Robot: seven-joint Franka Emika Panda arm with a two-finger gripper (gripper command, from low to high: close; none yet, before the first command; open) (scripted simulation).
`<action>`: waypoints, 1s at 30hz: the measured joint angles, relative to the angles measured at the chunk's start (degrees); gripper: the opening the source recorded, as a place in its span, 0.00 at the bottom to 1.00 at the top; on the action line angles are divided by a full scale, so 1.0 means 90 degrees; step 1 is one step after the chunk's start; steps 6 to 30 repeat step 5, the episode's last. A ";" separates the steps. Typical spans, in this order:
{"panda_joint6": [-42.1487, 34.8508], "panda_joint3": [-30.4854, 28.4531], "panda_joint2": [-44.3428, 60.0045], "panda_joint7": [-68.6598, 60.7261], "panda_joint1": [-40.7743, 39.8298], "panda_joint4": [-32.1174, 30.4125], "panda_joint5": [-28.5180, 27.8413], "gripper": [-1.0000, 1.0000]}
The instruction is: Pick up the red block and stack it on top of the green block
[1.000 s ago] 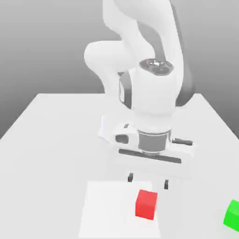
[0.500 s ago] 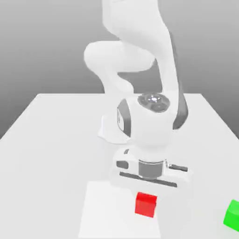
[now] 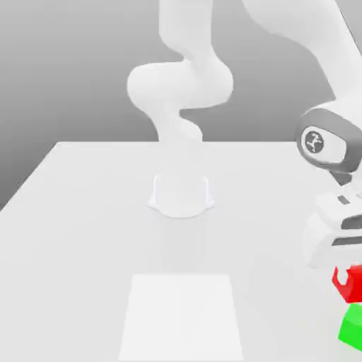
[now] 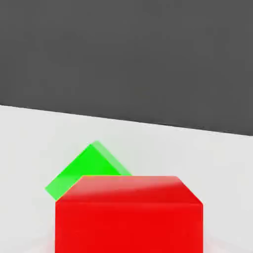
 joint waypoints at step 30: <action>0.0343 -0.0178 0.0413 0.0168 0.0167 0.0054 -0.0243 1.00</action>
